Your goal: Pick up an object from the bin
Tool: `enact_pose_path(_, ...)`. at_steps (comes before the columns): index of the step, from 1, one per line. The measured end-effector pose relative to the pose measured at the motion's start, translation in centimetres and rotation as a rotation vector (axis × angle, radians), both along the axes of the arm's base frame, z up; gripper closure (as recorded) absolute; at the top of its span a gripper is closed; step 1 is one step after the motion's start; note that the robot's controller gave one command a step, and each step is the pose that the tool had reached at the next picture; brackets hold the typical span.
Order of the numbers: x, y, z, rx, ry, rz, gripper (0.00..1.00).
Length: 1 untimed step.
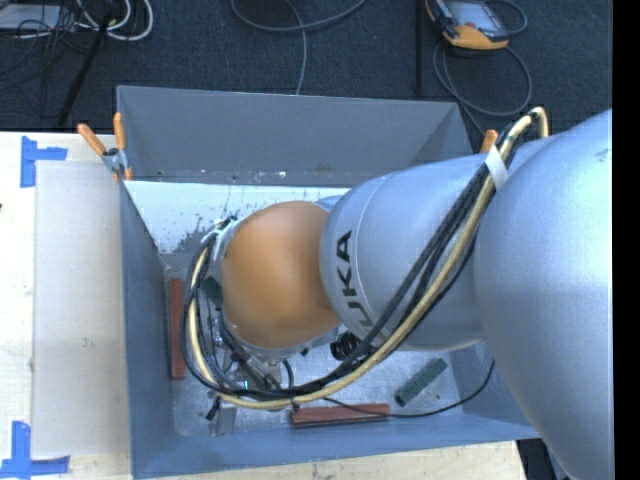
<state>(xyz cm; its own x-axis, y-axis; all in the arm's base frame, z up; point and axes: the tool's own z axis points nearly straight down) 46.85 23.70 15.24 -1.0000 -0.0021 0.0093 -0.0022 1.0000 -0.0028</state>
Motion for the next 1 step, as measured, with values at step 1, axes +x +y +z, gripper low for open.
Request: enact_pose_path(1,3.66,-5.65,-5.73,-0.002,-0.004,0.023,0.00)
